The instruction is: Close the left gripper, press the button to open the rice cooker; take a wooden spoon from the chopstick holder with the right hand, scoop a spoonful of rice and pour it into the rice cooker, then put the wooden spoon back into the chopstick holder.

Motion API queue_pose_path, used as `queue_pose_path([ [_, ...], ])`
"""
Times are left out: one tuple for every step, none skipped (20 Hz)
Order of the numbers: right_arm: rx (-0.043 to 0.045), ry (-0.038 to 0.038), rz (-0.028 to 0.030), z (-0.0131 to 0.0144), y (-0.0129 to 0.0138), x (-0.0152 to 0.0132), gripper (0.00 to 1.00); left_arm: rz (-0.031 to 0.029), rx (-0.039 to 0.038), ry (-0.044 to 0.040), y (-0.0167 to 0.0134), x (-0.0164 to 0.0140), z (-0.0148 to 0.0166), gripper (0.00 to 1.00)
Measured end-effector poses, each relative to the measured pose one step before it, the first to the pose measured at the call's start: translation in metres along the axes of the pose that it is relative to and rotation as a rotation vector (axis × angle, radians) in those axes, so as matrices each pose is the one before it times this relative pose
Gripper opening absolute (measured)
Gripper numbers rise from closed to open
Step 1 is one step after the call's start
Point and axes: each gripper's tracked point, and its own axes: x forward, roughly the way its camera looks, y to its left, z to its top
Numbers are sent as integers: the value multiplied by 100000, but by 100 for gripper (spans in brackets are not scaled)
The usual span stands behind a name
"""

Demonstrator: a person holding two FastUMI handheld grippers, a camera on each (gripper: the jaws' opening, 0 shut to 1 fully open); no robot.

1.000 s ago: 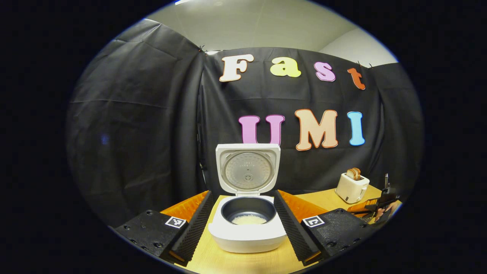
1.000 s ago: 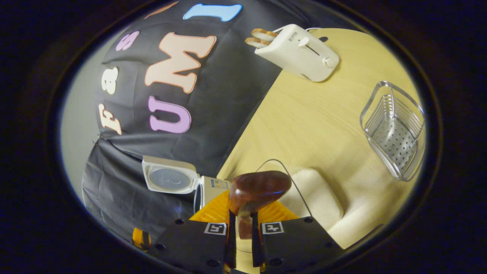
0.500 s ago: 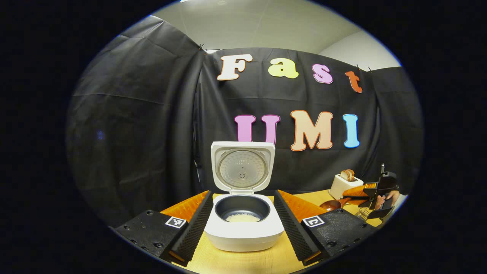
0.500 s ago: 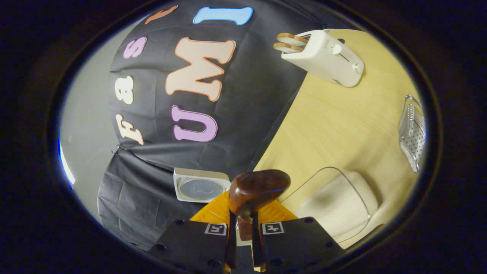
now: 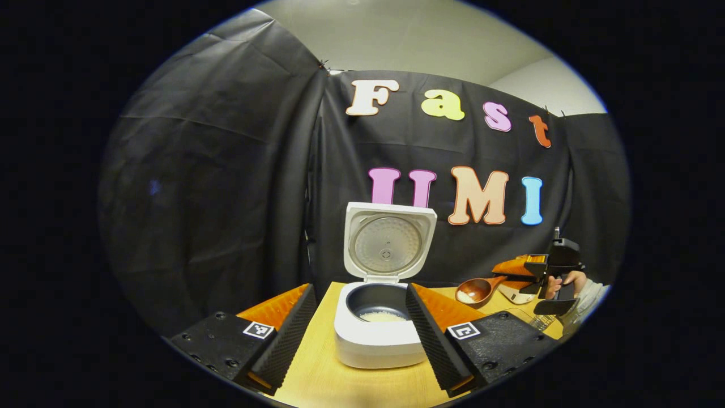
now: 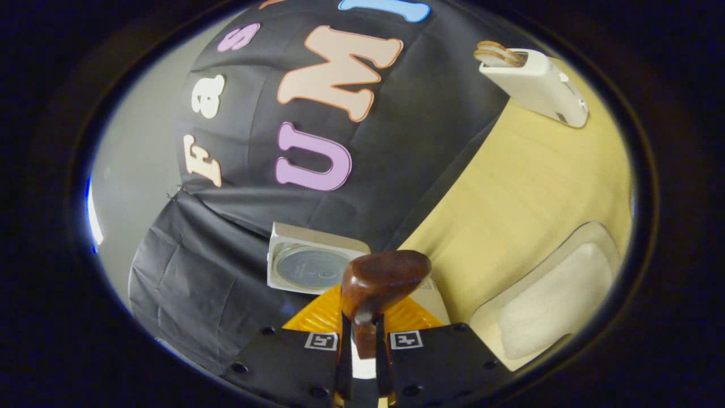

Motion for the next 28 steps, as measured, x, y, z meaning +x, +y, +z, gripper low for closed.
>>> queue_pose_path([
  [-1214,-9,30,-635,631,983,18,415,140,290,654,-138,-61,92],
  [-1725,-107,-36,-720,636,997,19,261,27,132,615,-114,107,93],
  [-2188,-271,-401,-475,414,993,21,-156,-478,-47,461,-135,-114,95],
  [-1626,-254,-434,-645,445,1104,20,-915,-521,153,24,-176,-14,95],
  [-1014,-309,-267,-384,271,911,20,-607,-82,103,50,-114,-53,95],
  [-873,-53,25,-435,565,943,19,-210,333,-312,262,6,-26,95],
  [-859,159,348,-414,634,990,20,-222,461,30,208,-42,-23,95],
  [-1809,49,130,-512,587,854,20,-155,488,202,209,-223,-158,95],
  [-2550,69,-298,-351,459,927,21,-297,251,205,142,-62,-63,95],
  [-3234,64,-622,-404,308,710,22,-47,-45,169,223,0,-129,92],
  [-3719,181,-910,-349,294,756,22,-95,-239,220,131,-34,-21,92],
  [-4073,176,-996,-415,247,577,20,404,-207,325,292,-65,-88,92],
  [-4392,273,-1069,-349,184,531,19,279,-195,348,157,26,-152,95],
  [-4772,299,-1007,-419,246,374,17,4,-23,343,64,-157,-262,95],
  [-5082,205,-1016,-354,129,290,17,347,124,184,112,-254,48,93],
  [-4885,-246,-1046,-288,198,243,19,219,106,-65,92,-87,-36,93],
  [-4855,-56,-543,-210,184,253,22,401,29,-19,109,-70,-57,93],
  [-4166,14,-410,-285,329,49,17,255,-230,-94,52,61,2,95],
  [-3949,361,-182,-361,188,126,17,187,-182,-217,79,-152,82,95],
  [-3945,245,-402,-257,208,163,17,293,-133,79,72,41,-64,95],
  [-4615,18,-453,-158,169,109,17,243,5,149,64,-64,-48,95],
  [-5215,-449,-349,-1,199,126,17,157,128,65,18,-12,-113,95],
  [-5799,-466,-19,-5,154,202,17,152,215,-79,-3,-76,-58,95],
  [-5883,-529,169,89,442,-126,17,212,44,28,19,2,45,93],
  [-5687,-437,327,-8,459,78,17,227,-335,116,41,-81,-90,95],
  [-5522,-948,19,-133,738,6,17,153,-421,-56,102,-66,-97,95],
  [-5273,-959,353,102,470,5,17,163,-337,-26,17,-56,-2,95],
  [-5288,-872,147,251,627,-260,19,201,-242,-56,95,36,-57,95],
])
